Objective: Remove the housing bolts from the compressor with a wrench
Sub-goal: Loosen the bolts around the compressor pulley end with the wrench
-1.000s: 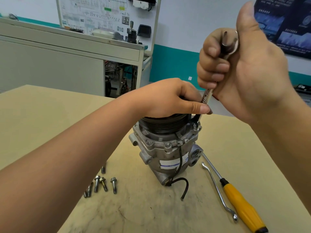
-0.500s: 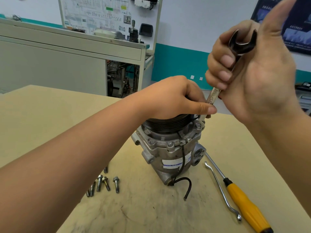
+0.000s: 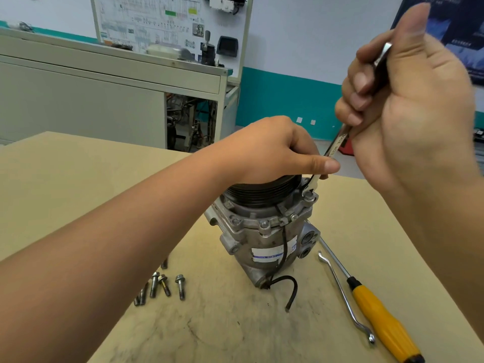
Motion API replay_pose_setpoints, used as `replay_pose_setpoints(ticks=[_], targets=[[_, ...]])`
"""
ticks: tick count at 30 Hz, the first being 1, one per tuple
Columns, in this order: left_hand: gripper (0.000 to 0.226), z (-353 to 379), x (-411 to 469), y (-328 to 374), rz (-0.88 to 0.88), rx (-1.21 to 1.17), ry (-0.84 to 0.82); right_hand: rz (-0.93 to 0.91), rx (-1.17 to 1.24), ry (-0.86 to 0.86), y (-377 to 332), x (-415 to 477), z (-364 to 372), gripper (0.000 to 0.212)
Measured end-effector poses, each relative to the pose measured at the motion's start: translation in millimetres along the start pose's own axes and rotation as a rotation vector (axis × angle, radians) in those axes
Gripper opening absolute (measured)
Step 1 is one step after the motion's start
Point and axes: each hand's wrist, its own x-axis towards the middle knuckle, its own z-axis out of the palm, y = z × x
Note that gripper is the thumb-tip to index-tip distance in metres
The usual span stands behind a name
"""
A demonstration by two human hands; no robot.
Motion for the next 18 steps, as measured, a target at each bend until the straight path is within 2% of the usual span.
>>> replay_pose_setpoints(ticks=[3,6,11,18], targets=[[0.039,0,1,0,-0.003,0.005,0.001,0.004,-0.023,0.014,1,2,0,0.044],[0.042,0,1,0,-0.009,0.009,-0.004,0.015,-0.027,0.033,0,3,-1,0.044],[0.035,0,1,-2,0.004,0.019,-0.008,0.048,0.006,0.046,2,7,-4,0.044],[0.023,0,3,-3,0.007,0.042,-0.03,0.17,0.075,0.109,4,14,-5,0.044]])
